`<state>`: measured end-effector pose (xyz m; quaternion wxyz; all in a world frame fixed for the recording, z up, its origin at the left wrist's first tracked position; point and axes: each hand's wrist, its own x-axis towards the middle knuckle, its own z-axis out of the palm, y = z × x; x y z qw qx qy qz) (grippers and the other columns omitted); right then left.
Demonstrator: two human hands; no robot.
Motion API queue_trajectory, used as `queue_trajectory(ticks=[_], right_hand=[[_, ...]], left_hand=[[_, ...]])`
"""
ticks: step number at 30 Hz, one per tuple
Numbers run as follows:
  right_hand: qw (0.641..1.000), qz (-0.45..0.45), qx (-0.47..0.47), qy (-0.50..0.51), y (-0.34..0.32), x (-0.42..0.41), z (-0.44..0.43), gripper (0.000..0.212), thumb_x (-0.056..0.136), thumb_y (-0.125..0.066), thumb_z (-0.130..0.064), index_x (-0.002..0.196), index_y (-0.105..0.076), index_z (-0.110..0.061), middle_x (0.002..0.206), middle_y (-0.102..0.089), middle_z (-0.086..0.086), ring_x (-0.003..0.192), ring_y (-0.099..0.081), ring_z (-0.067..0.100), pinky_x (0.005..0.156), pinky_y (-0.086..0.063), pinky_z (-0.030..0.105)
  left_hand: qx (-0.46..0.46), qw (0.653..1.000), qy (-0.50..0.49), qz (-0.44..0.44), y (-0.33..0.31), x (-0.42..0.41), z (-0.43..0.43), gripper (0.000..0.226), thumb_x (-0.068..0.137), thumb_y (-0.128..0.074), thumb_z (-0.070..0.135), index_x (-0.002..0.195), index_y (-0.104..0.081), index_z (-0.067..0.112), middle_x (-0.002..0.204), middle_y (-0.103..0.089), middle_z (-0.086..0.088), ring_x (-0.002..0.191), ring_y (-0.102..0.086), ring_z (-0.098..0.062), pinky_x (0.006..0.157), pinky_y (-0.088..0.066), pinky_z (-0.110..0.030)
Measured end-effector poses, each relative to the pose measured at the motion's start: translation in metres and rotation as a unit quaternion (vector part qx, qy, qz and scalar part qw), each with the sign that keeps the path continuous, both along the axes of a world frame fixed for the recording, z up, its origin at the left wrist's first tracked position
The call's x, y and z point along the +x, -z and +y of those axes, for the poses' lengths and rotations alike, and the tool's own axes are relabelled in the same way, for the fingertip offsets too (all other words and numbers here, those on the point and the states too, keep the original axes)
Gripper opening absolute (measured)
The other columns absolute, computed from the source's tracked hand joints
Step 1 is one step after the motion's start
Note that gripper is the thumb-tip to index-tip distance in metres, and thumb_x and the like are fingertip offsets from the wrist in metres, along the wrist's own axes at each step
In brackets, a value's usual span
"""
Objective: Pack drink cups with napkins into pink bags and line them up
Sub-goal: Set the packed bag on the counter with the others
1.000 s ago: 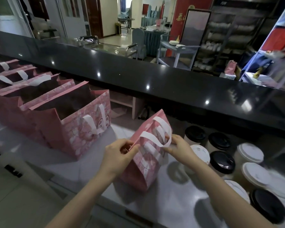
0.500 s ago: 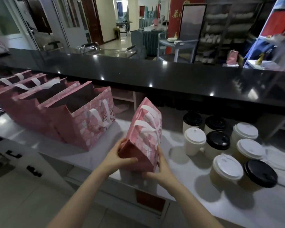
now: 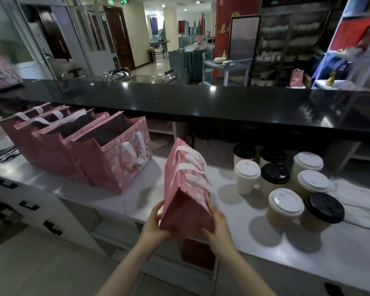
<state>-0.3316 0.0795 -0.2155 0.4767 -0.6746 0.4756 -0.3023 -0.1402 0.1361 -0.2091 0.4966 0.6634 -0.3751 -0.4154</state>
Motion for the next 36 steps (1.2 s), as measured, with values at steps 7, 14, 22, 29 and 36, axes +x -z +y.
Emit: queue_trajectory(ticks=[7, 14, 22, 29, 36], right_hand=[[0.994, -0.077, -0.067, 0.039, -0.033, -0.003, 0.007, 0.085, 0.079, -0.059, 0.004, 0.144, -0.030, -0.041, 0.134, -0.050, 0.001, 0.127, -0.047, 0.016, 0.106, -0.041, 0.036], [0.978, -0.133, -0.147, 0.066, -0.090, -0.012, -0.014, 0.089, 0.074, -0.056, 0.014, 0.145, -0.035, -0.036, 0.140, -0.049, -0.010, 0.130, -0.044, 0.008, 0.109, -0.040, 0.041], [0.967, -0.116, -0.194, 0.118, -0.159, -0.035, -0.088, 0.084, 0.079, -0.059, 0.011, 0.148, -0.032, -0.030, 0.137, -0.049, 0.003, 0.125, -0.049, 0.017, 0.107, -0.042, 0.038], [0.957, -0.104, -0.203, 0.179, -0.185, -0.045, -0.171, 0.077, 0.083, -0.060, 0.002, 0.146, -0.032, -0.033, 0.128, -0.054, 0.001, 0.116, -0.052, 0.015, 0.098, -0.046, 0.032], [0.954, -0.075, -0.183, 0.223, -0.182, -0.044, -0.263, 0.081, 0.079, -0.057, 0.005, 0.143, -0.034, -0.038, 0.126, -0.055, 0.000, 0.115, -0.054, 0.014, 0.093, -0.046, 0.027]], left_hand=[[-0.085, 0.996, -0.026, 0.000, -0.021, -0.018, 0.000, 0.074, 0.058, -0.083, -0.005, 0.121, -0.056, 0.021, 0.112, -0.068, -0.001, 0.102, -0.064, -0.016, 0.077, -0.055, -0.021], [-0.163, 0.981, -0.018, -0.099, -0.076, -0.022, -0.040, 0.064, 0.056, -0.077, 0.031, 0.115, -0.054, 0.034, 0.097, -0.069, 0.013, 0.089, -0.066, -0.007, 0.069, -0.054, -0.022], [-0.236, 0.960, 0.061, -0.136, -0.148, -0.040, -0.130, 0.087, 0.057, -0.081, 0.031, 0.135, -0.041, 0.040, 0.111, -0.066, 0.010, 0.099, -0.065, -0.012, 0.083, -0.055, -0.031], [-0.255, 0.945, 0.135, -0.153, -0.177, -0.050, -0.237, 0.084, 0.065, -0.084, 0.022, 0.137, -0.041, 0.033, 0.103, -0.066, 0.012, 0.094, -0.063, -0.002, 0.083, -0.053, -0.024], [-0.252, 0.936, 0.186, -0.161, -0.175, -0.048, -0.340, 0.079, 0.071, -0.082, 0.012, 0.136, -0.042, 0.033, 0.103, -0.067, 0.014, 0.094, -0.064, 0.003, 0.081, -0.053, -0.016]])
